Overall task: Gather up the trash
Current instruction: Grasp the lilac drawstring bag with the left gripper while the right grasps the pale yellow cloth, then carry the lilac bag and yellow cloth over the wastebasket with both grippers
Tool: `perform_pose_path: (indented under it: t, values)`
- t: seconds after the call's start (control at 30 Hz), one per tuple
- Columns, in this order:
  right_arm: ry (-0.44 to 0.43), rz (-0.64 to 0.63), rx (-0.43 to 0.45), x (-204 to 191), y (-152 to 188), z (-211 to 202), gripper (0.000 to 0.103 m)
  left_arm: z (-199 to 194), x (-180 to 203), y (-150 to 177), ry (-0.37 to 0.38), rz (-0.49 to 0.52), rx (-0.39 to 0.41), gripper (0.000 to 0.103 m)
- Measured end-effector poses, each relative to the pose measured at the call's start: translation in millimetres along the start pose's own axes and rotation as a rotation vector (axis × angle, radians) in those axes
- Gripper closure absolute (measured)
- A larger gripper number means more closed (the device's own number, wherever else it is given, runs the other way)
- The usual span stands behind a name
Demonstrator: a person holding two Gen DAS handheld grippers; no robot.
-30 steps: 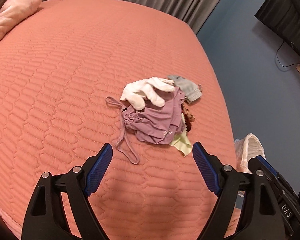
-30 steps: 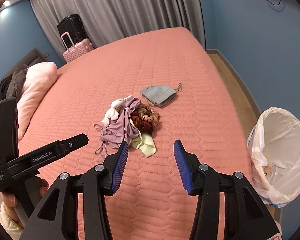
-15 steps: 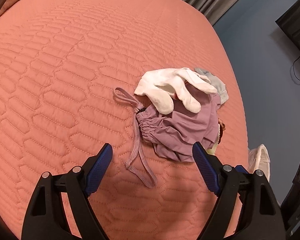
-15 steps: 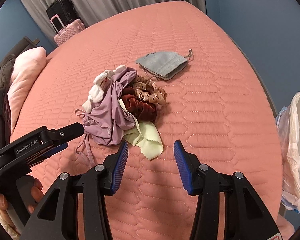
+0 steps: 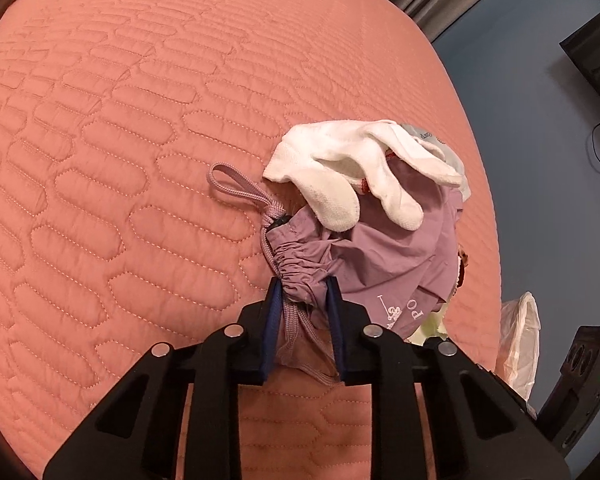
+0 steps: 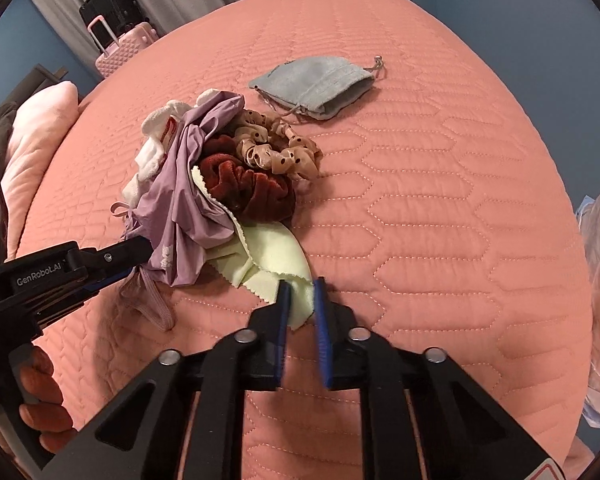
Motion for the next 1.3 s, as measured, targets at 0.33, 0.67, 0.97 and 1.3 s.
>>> perform_pose_path:
  t: [0.33,0.67,0.97,1.3]
  values:
    - [-0.044,-0.031,0.119,-14,-5,-57,0.101,-51,22,5,0.025,0.049,0.085,0.090]
    - [-0.088,-0.006,0.314,-7,-42,-160,0.101,-125,82,-6,0.075,0.172,0.212,0.090]
    - [-0.090,0.011,0.505,18,-63,-273,0.101,-186,150,0,0.157,0.314,0.311,0.090]
    - [-0.039,0.055,0.655,72,-70,-372,0.101,-212,236,25,0.226,0.457,0.360,0.090]
Point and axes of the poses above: each gripper's, at about its wrist camera, not at the fingertips, and z roughly the way its jaws point, x to its right, y to its underside, the point moved 7 cm from there along z, roughly the way its jaws point, and after that the axes turned 3 degrees about x, right-handed, at the moved point
